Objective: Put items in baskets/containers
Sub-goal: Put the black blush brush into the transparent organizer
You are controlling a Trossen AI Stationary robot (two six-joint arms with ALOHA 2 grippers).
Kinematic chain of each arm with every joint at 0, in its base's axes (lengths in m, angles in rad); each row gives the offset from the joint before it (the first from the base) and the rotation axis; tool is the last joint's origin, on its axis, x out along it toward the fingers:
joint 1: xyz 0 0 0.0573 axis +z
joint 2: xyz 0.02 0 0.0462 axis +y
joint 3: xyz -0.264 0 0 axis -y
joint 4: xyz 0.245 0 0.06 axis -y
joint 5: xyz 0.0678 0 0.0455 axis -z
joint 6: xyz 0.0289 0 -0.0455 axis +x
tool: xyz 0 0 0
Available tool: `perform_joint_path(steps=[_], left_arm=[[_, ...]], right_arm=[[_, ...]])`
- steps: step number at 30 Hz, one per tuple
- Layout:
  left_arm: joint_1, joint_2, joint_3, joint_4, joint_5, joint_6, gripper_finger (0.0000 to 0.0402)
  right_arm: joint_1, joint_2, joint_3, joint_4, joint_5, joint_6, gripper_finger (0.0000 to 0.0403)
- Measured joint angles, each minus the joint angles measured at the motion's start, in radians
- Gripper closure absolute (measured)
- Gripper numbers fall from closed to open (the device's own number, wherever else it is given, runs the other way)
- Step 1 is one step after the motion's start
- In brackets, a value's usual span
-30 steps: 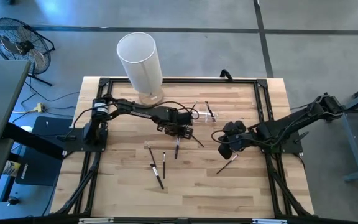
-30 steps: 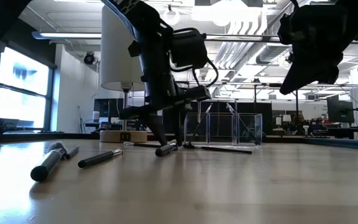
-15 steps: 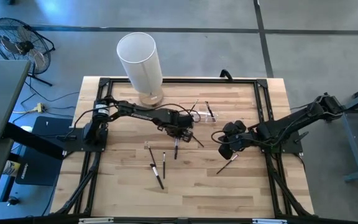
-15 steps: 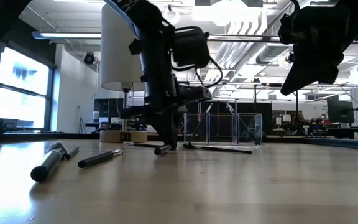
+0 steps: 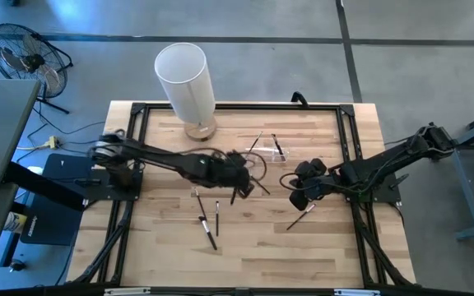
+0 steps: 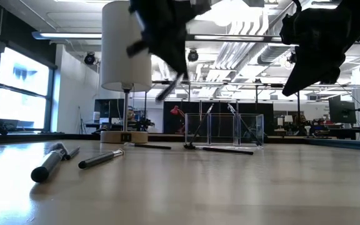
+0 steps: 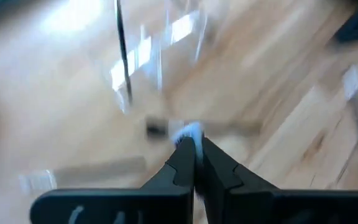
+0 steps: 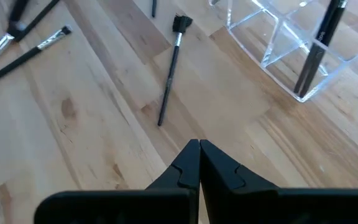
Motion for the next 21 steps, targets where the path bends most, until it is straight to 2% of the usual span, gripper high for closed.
perform_joint_path(steps=[3, 7, 9, 12, 15, 18, 21], left_arm=[[0.024, -0.077, -0.04, 0.144, -0.052, 0.175, 0.04], [0.075, -0.158, -0.156, 0.422, 0.013, 0.407, 0.04], [0.116, -0.199, -0.236, 0.538, 0.111, 0.485, 0.0401], [0.198, -0.228, -0.365, 0.806, 0.312, 0.523, 0.0401], [0.29, -0.23, -0.5, 1.142, 0.516, 0.529, 0.0401], [0.371, -0.205, -0.599, 1.438, 0.652, 0.575, 0.0401], [0.429, -0.152, -0.649, 1.567, 0.739, 0.715, 0.0402]], right_arm=[[0.0, 0.0, 0.0, 0.005, 0.02, 0.012, 0.0399], [-0.002, 0.0, 0.0, 0.006, 0.032, 0.046, 0.0401], [-0.002, 0.0, 0.0, 0.006, 0.052, 0.065, 0.0401], [-0.002, 0.0, 0.0, 0.011, 0.082, 0.086, 0.0399], [-0.002, 0.0, 0.0, 0.026, 0.11, 0.087, 0.0399], [-0.008, 0.0, 0.0, 0.048, 0.133, 0.087, 0.0401], [-0.024, 0.0, 0.0, 0.069, 0.155, 0.107, 0.04]])
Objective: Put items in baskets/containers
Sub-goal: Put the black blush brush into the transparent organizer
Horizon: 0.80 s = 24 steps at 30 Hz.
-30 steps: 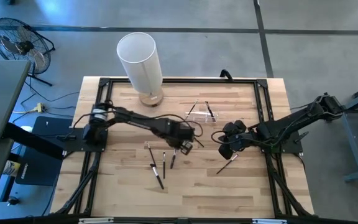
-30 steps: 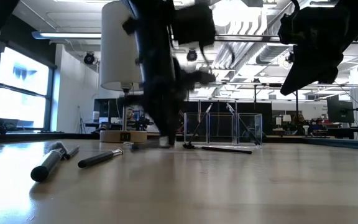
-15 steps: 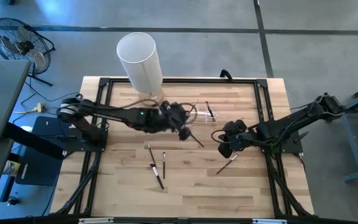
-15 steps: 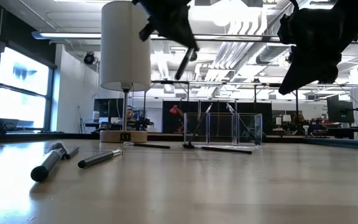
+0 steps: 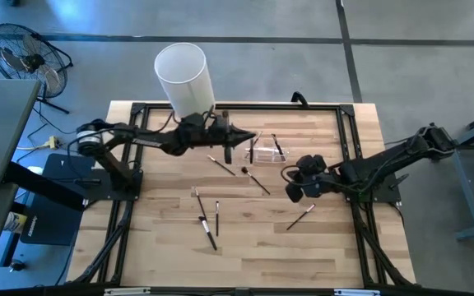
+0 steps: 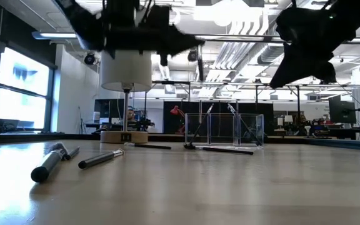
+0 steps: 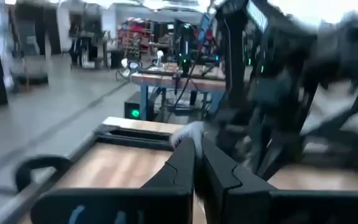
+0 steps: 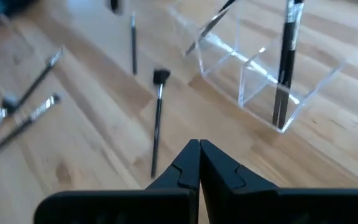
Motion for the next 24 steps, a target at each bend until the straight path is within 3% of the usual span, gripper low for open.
perform_joint_path(steps=[3, 14, 24], left_arm=[[0.033, 0.044, 0.003, 0.031, 0.025, 0.138, 0.0402], [0.089, 0.134, 0.014, 0.041, 0.005, 0.202, 0.0401], [0.086, 0.136, 0.054, -0.007, -0.028, 0.244, 0.0392]], right_arm=[[-0.025, 0.0, 0.0, 0.009, 0.024, 0.033, 0.0399], [-0.093, 0.0, 0.0, 0.062, 0.037, 0.036, 0.0399], [-0.121, 0.0, 0.0, 0.073, 0.036, 0.03, 0.0399]])
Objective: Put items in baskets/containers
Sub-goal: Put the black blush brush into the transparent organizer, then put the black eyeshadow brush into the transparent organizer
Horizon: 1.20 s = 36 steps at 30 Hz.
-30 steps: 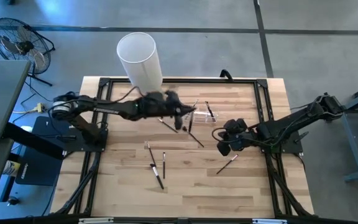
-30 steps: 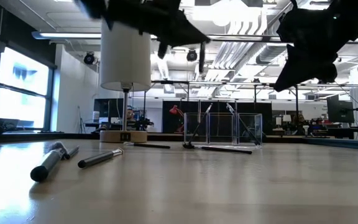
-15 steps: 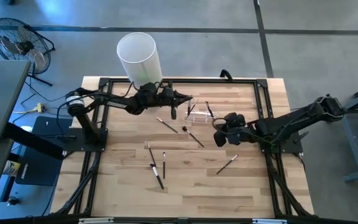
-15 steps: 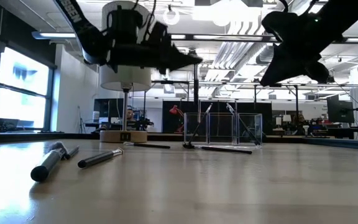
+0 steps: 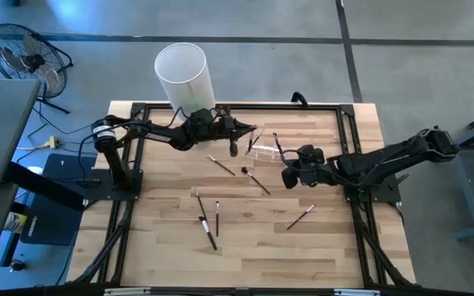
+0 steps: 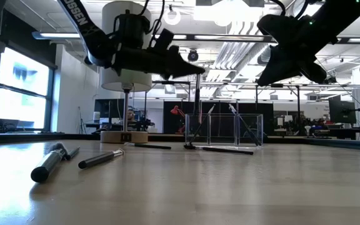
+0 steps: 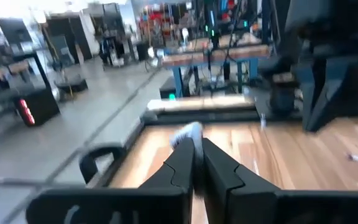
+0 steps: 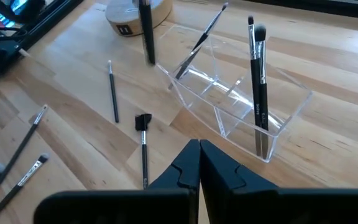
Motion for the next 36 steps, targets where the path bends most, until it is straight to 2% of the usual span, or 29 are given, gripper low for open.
perform_joint_path(steps=[6, 14, 18, 22, 28, 33, 36], left_arm=[[0.0, -0.001, 0.044, -0.035, -0.01, 0.009, 0.0394], [0.0, -0.001, 0.056, -0.241, -0.088, 0.009, 0.0386], [0.0, -0.001, 0.056, -0.249, -0.092, -0.007, 0.0361], [0.0, -0.001, 0.057, -0.251, -0.053, -0.047, 0.0323], [-0.023, -0.002, 0.058, -0.237, -0.06, -0.083, 0.0266], [-0.106, -0.076, 0.118, -0.321, -0.162, -0.139, 0.0256], [-0.184, -0.106, 0.187, -0.472, -0.275, -0.127, 0.0263]], right_arm=[[0.0, 0.0, 0.0, 0.0, -0.018, -0.009, 0.0401], [0.0, 0.0, 0.0, 0.0, -0.045, -0.031, 0.0401], [0.001, 0.0, 0.0, 0.0, -0.048, -0.056, 0.04], [0.001, 0.0, 0.0, 0.0, -0.085, -0.084, 0.04], [0.001, 0.0, 0.0, 0.0, -0.104, -0.103, 0.0399], [0.001, 0.0, 0.0, -0.008, -0.17, -0.103, 0.04], [0.001, 0.0, 0.0, -0.03, -0.217, -0.104, 0.0401]])
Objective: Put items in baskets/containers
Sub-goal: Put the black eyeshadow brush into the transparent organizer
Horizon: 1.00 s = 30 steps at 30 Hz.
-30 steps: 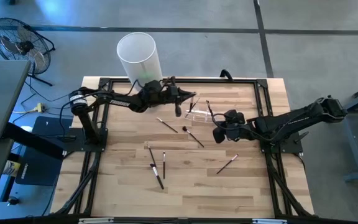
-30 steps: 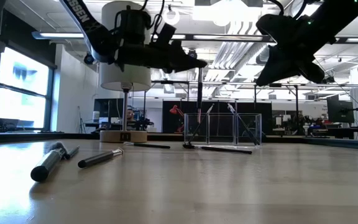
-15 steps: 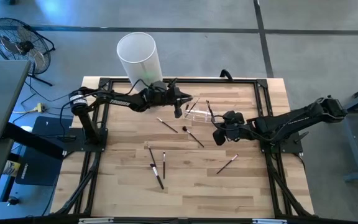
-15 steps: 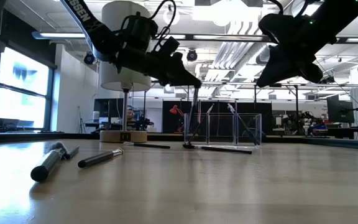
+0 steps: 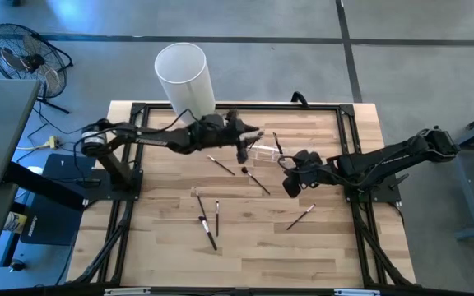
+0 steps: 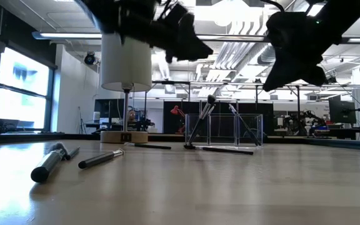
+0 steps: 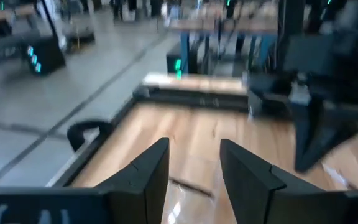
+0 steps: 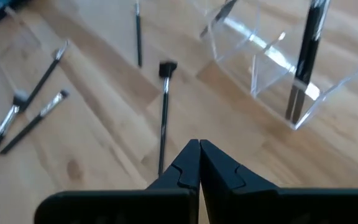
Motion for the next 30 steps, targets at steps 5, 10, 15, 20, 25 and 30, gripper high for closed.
perform_joint_path(steps=[5, 10, 15, 20, 25, 30], left_arm=[[-0.132, -0.029, 0.178, -0.397, -0.186, -0.117, 0.0285], [-0.222, -0.028, 0.334, -0.804, -0.229, -0.328, 0.0324], [-0.302, -0.026, 0.343, -0.913, -0.214, -0.477, 0.039], [-0.372, -0.026, 0.344, -0.938, -0.21, -0.466, 0.0393], [-0.393, -0.031, 0.269, -0.912, -0.148, -0.434, 0.04], [-0.392, -0.14, 0.077, -0.791, -0.098, -0.434, 0.0401]], right_arm=[[0.0, 0.0, 0.0, -0.025, -0.069, -0.017, 0.0399], [0.001, 0.0, 0.0, -0.025, -0.127, -0.065, 0.0401], [0.001, 0.0, 0.0, -0.031, -0.178, -0.081, 0.0399], [0.001, 0.0, 0.0, -0.032, -0.202, -0.032, 0.0402], [0.034, 0.0, 0.0, -0.032, -0.183, 0.058, 0.0402], [0.115, 0.0, 0.0, -0.036, -0.06, 0.207, 0.0402]])
